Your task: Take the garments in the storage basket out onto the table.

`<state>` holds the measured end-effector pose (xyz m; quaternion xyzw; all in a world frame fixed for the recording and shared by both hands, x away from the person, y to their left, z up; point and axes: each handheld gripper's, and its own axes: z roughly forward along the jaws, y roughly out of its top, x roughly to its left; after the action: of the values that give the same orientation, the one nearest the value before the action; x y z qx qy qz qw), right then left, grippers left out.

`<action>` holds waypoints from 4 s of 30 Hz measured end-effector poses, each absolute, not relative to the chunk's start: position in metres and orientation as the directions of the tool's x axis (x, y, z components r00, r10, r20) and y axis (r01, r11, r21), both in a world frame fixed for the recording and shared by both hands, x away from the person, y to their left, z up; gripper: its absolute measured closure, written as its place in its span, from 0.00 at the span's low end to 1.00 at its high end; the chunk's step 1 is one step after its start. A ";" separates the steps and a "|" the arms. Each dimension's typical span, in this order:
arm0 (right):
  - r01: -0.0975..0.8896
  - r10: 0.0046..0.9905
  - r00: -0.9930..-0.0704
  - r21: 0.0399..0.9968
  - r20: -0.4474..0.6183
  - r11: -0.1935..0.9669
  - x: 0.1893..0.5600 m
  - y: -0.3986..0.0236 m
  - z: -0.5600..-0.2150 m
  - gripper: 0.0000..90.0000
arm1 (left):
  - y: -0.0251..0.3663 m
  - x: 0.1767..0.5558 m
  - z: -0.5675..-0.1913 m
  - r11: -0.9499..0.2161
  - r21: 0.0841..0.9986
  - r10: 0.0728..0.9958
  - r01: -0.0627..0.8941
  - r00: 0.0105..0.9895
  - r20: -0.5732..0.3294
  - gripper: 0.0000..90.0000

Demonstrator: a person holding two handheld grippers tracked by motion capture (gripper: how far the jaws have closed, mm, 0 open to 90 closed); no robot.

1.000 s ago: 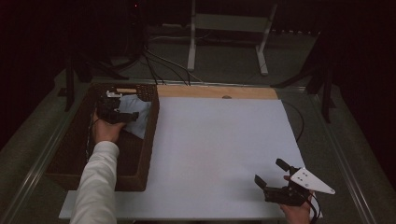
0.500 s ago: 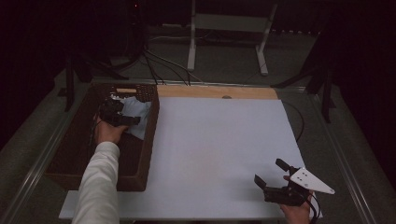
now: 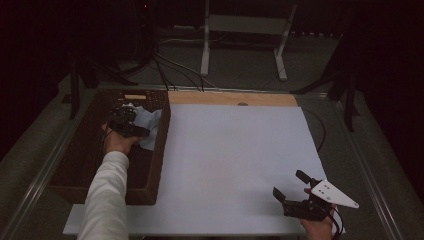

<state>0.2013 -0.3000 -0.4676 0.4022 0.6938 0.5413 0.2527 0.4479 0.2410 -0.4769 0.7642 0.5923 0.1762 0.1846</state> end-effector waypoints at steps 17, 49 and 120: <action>0.287 0.834 -0.545 0.954 0.089 0.085 0.201 -0.301 -0.467 0.00 | 0.254 0.439 -0.461 -0.202 0.538 0.966 0.818 0.258 -0.029 0.79; 0.289 0.831 -0.548 0.954 0.094 0.083 0.201 -0.301 -0.468 0.00 | 0.272 0.417 -0.416 -0.102 0.675 0.957 0.731 0.257 -0.134 0.82; 0.294 0.829 -0.551 0.952 0.098 0.083 0.202 -0.299 -0.469 0.00 | 0.281 0.372 -0.350 -0.053 0.831 0.877 0.554 0.424 -0.228 0.82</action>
<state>0.2024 -0.2990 -0.4686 0.4048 0.6936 0.5427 0.2460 0.3716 0.2813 -0.3497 0.7045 0.5078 0.1733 0.4645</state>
